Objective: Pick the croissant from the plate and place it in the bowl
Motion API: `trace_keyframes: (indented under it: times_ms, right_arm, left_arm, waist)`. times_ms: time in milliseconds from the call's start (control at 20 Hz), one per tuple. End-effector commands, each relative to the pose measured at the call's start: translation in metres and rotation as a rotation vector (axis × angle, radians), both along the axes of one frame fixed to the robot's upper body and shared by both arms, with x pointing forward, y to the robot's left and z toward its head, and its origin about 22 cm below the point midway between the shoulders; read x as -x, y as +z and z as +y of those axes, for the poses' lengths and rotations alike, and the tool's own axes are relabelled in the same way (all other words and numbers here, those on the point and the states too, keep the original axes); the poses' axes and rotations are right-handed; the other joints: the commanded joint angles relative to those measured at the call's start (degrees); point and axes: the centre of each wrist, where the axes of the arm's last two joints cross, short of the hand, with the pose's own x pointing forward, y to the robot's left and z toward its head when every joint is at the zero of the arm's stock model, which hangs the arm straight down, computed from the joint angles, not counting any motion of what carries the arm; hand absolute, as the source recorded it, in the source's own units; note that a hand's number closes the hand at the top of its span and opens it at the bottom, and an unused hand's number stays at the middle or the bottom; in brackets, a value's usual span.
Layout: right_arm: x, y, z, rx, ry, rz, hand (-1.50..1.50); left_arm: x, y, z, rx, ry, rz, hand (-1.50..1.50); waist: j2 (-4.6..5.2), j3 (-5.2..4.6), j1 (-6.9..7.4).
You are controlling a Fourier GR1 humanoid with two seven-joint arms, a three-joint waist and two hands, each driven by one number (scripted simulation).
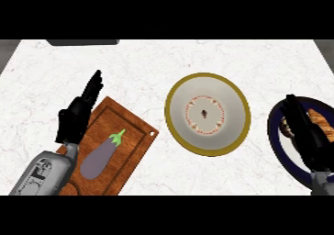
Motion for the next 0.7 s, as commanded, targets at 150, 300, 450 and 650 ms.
trace_keyframes:
  times_ms: [150,300,450,650]
  right_arm:
    - [-0.012,0.041,0.031,-0.169,0.517,-0.185,-1.50]
    - [-0.033,0.123,-0.011,0.412,0.469,-0.429,-1.50]
    - [-0.001,0.061,-0.023,0.157,0.251,-0.544,-1.50]
    - [0.042,0.057,-0.065,0.252,0.393,-0.610,-1.50]
  left_arm:
    - [-0.007,0.030,0.039,0.053,0.108,-0.141,0.00]
    - [-0.008,0.029,0.047,0.083,0.176,-0.137,0.00]
    - [-0.005,0.061,0.096,0.141,0.224,-0.200,0.00]
    - [0.009,0.064,0.099,0.143,0.207,-0.195,0.00]
  waist:
    - [-2.50,-0.80,3.19]
    - [-4.59,-1.86,2.14]
    - [-2.21,-0.74,0.61]
    - [-2.17,-0.73,0.53]
